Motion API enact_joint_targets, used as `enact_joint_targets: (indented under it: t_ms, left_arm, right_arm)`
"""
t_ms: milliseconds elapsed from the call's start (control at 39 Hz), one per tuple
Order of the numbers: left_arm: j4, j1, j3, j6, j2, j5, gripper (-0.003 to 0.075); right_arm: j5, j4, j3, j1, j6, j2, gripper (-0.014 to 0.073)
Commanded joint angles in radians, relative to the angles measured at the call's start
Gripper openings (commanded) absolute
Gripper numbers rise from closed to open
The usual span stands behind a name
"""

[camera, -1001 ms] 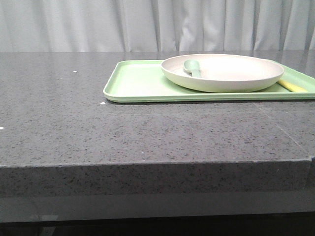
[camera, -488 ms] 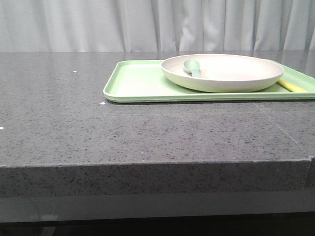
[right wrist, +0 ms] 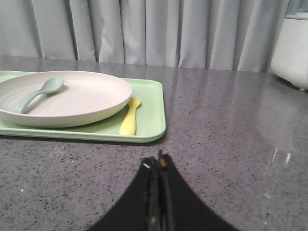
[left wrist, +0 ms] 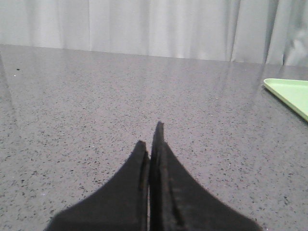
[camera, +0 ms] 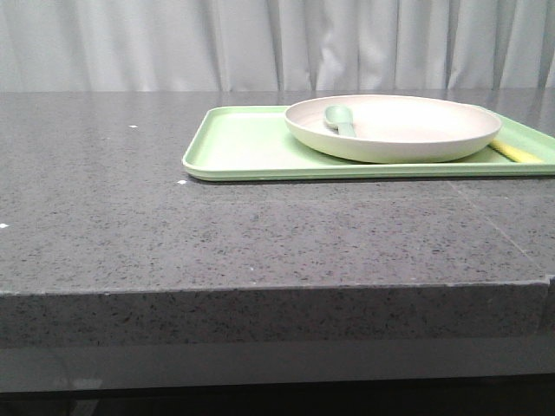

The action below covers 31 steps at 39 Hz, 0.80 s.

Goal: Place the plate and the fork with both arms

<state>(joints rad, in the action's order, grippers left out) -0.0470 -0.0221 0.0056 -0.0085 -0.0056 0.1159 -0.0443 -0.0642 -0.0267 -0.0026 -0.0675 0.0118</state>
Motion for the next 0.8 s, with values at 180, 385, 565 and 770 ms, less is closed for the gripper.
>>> enact_joint_targets:
  t_ms: [180, 385, 565, 770]
  left_arm:
    - [-0.007, -0.001, 0.002, -0.008, -0.02, -0.084, -0.0018]
    - [-0.006, -0.001, 0.002, -0.008, -0.02, -0.13, -0.0018]
    - [-0.006, -0.001, 0.002, -0.008, -0.02, -0.157, -0.0018]
    - [-0.006, -0.001, 0.002, -0.008, -0.02, -0.155, -0.0018]
  right_arm:
    - [0.086, -0.004, 0.003, -0.002, -0.008, 0.017, -0.0067]
    - [0.086, -0.004, 0.003, -0.002, -0.008, 0.017, -0.0067]
    - [0.086, -0.004, 0.003, -0.002, -0.008, 0.017, -0.0067]
    - [0.086, -0.004, 0.003, -0.002, -0.008, 0.017, -0.0067]
